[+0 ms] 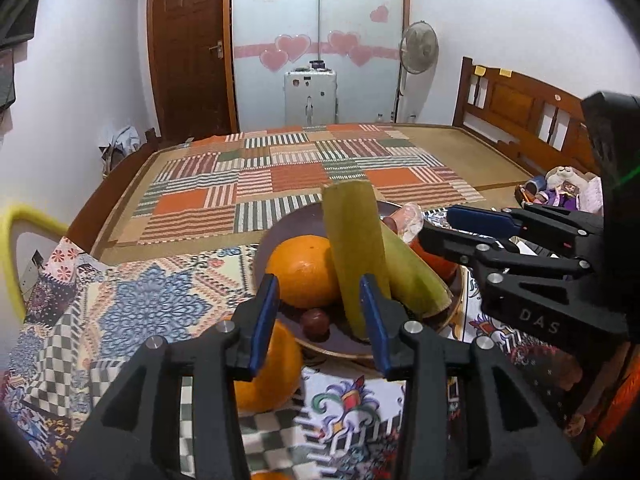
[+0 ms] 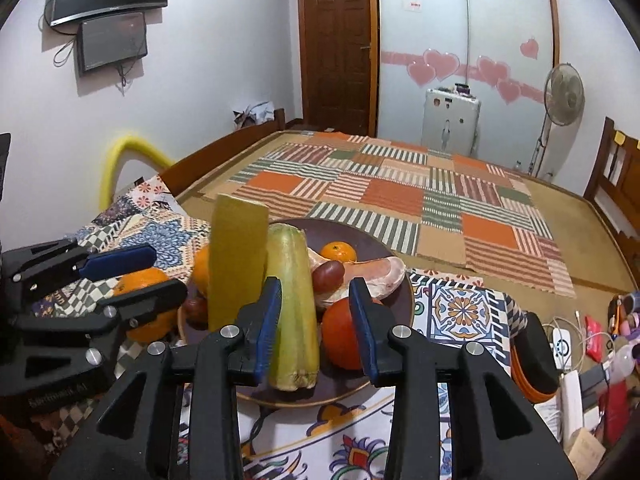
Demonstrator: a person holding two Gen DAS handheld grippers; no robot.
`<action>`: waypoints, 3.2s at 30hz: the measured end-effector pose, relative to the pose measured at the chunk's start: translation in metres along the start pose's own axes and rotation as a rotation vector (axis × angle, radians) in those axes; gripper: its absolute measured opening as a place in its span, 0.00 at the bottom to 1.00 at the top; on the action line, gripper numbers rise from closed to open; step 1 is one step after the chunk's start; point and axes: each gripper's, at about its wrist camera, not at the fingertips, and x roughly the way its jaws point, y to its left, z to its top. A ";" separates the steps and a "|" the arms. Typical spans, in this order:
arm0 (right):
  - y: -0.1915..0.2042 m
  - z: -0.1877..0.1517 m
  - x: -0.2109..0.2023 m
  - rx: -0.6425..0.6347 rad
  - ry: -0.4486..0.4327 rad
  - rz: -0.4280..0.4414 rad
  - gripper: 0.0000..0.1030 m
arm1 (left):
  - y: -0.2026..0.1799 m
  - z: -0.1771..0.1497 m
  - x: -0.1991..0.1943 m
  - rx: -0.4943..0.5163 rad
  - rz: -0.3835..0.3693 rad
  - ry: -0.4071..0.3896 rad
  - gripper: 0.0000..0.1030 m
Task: Organize fruits
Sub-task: 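Withdraw both tools toward the remaining mandarin and large orange, then grasp the small mandarin with the left tool while the right tool grasps the large orange, then carry the mandarin to the plate and open the left tool while the right tool carries the orange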
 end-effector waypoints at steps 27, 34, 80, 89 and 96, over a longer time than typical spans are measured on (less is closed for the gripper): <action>0.054 -0.040 -0.024 -0.023 0.026 0.098 0.34 | 0.041 -0.077 -0.062 -0.048 -0.023 0.123 0.45; 0.059 -0.048 -0.032 -0.020 0.031 0.107 0.38 | 0.027 -0.099 -0.053 -0.041 -0.051 0.171 0.45; 0.133 -0.011 0.057 -0.269 0.131 0.030 0.69 | 0.101 -0.103 -0.084 -0.138 0.001 0.017 0.36; 0.129 -0.010 0.069 -0.231 0.162 0.042 0.66 | 0.103 -0.104 -0.081 -0.142 0.005 0.022 0.36; 0.129 -0.013 0.062 -0.220 0.161 0.077 0.64 | 0.106 -0.101 -0.078 -0.152 0.018 0.025 0.36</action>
